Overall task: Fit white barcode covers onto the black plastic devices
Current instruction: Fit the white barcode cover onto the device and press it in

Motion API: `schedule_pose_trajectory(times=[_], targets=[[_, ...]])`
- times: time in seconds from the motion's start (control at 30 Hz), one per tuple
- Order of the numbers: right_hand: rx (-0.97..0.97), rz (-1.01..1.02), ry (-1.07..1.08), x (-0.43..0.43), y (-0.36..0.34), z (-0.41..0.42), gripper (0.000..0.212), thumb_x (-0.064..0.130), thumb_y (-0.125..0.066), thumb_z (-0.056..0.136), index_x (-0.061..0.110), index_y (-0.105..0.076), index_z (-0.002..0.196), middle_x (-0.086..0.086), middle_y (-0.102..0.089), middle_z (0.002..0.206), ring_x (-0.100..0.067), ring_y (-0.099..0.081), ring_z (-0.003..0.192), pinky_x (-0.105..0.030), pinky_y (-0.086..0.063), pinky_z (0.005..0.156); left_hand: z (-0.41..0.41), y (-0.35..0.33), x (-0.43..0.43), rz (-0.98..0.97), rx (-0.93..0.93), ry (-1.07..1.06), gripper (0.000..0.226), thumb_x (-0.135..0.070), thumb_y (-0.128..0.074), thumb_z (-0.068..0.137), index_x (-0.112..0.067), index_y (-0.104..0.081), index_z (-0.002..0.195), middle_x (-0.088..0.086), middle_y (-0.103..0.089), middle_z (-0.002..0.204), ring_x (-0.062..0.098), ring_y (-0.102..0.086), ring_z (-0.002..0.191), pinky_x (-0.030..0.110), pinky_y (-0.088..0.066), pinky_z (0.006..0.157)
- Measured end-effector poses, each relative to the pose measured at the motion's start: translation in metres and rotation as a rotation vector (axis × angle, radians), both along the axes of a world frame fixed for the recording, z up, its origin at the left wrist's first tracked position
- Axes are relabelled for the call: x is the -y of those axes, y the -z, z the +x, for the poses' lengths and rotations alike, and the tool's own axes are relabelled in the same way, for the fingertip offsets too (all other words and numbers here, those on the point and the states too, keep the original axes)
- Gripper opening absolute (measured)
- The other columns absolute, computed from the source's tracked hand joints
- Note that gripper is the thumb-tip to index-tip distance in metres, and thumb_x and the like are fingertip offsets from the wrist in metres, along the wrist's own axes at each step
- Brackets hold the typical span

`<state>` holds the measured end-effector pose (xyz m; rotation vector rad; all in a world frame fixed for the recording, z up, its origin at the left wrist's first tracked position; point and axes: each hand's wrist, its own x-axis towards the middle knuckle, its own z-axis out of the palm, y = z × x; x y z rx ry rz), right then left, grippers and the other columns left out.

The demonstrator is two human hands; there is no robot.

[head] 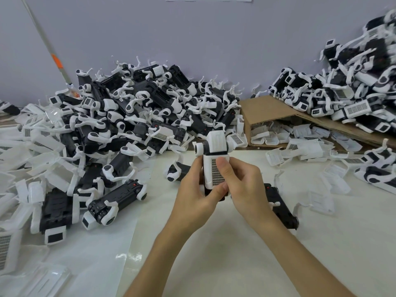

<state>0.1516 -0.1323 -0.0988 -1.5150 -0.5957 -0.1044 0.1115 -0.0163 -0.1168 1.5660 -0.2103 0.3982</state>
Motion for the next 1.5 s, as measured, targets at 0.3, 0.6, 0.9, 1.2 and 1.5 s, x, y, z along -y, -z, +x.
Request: schedule_pose_trajectory(times=[0.3, 0.6, 0.9, 1.2, 1.5], targets=[[-0.179, -0.029, -0.276, 0.005, -0.008, 0.003, 0.036, 0.036, -0.05, 0.097, 0.012, -0.069, 0.116, 0.002, -0.077, 0.097, -0.006, -0.072, 0.089, -0.011, -0.051, 0.069, 0.0, -0.004, -0.006, -0.116, -0.039, -0.033, 0.045, -0.022, -0.069, 0.082, -0.013, -0.059, 0.126, 0.006, -0.072, 0.101, 0.016, -0.071, 0.091, 0.025, -0.057, 0.069], [-0.085, -0.115, -0.184, 0.003, -0.002, 0.005, 0.025, 0.008, -0.05, 0.103, 0.022, -0.069, 0.112, 0.006, -0.077, 0.101, -0.008, -0.072, 0.095, -0.015, -0.052, 0.078, 0.001, -0.001, -0.005, -0.085, -0.039, -0.086, 0.046, -0.025, -0.068, 0.081, -0.012, -0.06, 0.125, 0.005, -0.068, 0.092, 0.017, -0.069, 0.083, 0.027, -0.057, 0.065], [-0.27, -0.072, -0.238, 0.009, -0.005, 0.009, 0.025, 0.031, -0.057, 0.097, 0.014, -0.068, 0.112, -0.001, -0.076, 0.094, -0.009, -0.07, 0.081, -0.013, -0.048, 0.06, 0.004, 0.003, 0.003, -0.001, -0.063, -0.093, 0.042, -0.009, -0.071, 0.087, -0.023, -0.059, 0.125, 0.0, -0.074, 0.101, 0.021, -0.072, 0.094, 0.04, -0.063, 0.075], [-0.228, 0.006, -0.196, 0.002, 0.003, 0.006, 0.031, 0.034, -0.066, 0.082, 0.016, -0.067, 0.106, 0.002, -0.076, 0.081, -0.007, -0.07, 0.068, -0.016, -0.047, 0.051, 0.001, 0.007, 0.01, 0.178, -0.051, -0.25, 0.043, -0.021, -0.064, 0.08, -0.034, -0.061, 0.122, -0.014, -0.075, 0.094, 0.009, -0.073, 0.087, 0.042, -0.062, 0.075], [-0.323, 0.095, -0.184, -0.002, 0.007, 0.006, 0.038, 0.043, -0.063, 0.087, 0.012, -0.071, 0.107, -0.011, -0.075, 0.091, -0.026, -0.071, 0.085, -0.041, -0.053, 0.075, -0.001, 0.002, 0.012, 0.335, 0.013, -0.388, 0.039, -0.041, -0.064, 0.078, -0.037, -0.062, 0.116, -0.012, -0.07, 0.078, 0.011, -0.069, 0.072, 0.041, -0.059, 0.065]])
